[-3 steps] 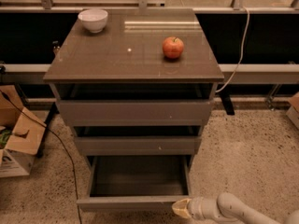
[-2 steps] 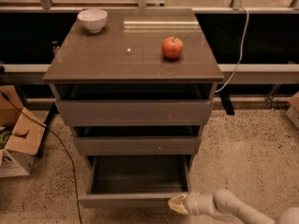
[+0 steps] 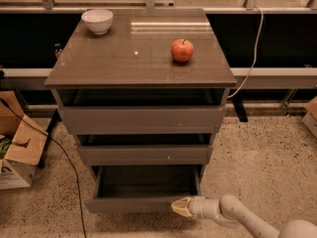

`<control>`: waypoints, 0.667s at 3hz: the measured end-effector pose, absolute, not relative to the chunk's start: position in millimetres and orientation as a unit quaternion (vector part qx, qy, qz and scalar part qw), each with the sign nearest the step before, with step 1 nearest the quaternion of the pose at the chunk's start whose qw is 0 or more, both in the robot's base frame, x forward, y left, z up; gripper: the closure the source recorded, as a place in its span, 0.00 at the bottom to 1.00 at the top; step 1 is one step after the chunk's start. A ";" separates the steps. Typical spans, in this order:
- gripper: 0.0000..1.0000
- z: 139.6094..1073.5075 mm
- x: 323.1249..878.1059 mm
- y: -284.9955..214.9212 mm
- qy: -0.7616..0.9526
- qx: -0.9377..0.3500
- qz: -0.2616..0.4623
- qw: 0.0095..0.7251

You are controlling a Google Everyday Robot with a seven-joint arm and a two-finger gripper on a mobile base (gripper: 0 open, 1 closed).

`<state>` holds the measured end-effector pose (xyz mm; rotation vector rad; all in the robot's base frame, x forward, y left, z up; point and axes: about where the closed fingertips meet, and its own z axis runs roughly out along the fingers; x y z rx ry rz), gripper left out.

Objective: Close bottom drawer

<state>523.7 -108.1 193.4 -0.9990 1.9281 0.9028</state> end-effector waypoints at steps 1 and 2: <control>0.55 194.5 530.0 -104.5 0.752 -0.390 0.356 0.394; 0.24 196.4 552.6 -89.3 0.736 -0.379 0.370 0.422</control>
Offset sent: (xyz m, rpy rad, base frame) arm 0.0516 0.0253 0.0073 0.1344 -0.0959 -0.0408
